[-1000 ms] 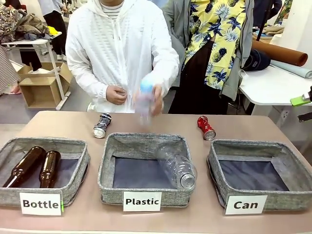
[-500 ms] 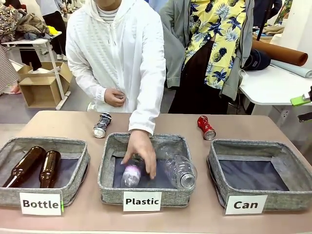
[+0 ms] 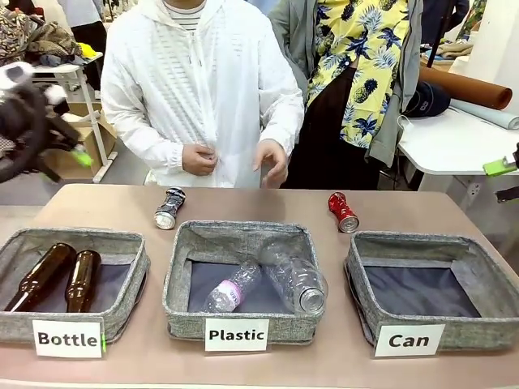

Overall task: Sort the can waste into the basket.
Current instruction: Pick up the can waste from the table and place it in the right Fabric basket.

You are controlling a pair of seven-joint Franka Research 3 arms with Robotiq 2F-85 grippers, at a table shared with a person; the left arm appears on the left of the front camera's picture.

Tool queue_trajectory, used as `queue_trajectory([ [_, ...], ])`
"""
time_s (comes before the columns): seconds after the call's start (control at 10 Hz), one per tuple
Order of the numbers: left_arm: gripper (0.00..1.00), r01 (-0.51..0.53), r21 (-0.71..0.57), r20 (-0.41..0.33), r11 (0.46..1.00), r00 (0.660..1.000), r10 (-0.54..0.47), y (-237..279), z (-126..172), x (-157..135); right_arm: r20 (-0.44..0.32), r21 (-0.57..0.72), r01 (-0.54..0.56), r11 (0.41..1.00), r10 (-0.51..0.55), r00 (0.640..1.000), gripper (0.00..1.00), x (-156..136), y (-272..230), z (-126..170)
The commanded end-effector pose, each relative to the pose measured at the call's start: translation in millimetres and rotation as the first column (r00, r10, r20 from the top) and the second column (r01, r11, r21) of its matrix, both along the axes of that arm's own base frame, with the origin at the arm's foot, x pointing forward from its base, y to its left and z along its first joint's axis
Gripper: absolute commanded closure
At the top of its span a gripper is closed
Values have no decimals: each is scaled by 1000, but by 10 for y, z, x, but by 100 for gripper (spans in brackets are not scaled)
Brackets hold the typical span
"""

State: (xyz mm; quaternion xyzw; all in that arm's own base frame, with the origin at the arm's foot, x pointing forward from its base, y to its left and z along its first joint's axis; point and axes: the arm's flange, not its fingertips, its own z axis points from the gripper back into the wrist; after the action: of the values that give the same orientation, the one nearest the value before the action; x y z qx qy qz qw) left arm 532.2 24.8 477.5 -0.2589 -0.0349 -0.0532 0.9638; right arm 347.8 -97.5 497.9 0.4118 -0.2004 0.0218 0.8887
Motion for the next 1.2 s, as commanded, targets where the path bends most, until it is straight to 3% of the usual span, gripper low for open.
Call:
queue_trajectory([
  [0.0,0,-14,159,-45,987,999,21,-372,-188,186,-1,3,13,1000,-13,1000,0,29,15,21],
  [0.3,0,78,316,-22,946,997,-75,-1125,-527,570,-1,3,13,1000,-13,1000,0,29,15,21],
  [0.5,0,41,395,52,918,996,-67,-1517,-813,832,-1,3,13,1000,-13,1000,0,29,15,21],
  [0.8,0,60,429,110,901,987,-118,-1767,-1144,1047,-1,3,13,1000,-13,1000,0,29,15,21],
  [1.1,0,73,466,108,882,984,-139,-1867,-1456,1218,-1,3,13,1000,-13,1000,0,29,15,21],
])
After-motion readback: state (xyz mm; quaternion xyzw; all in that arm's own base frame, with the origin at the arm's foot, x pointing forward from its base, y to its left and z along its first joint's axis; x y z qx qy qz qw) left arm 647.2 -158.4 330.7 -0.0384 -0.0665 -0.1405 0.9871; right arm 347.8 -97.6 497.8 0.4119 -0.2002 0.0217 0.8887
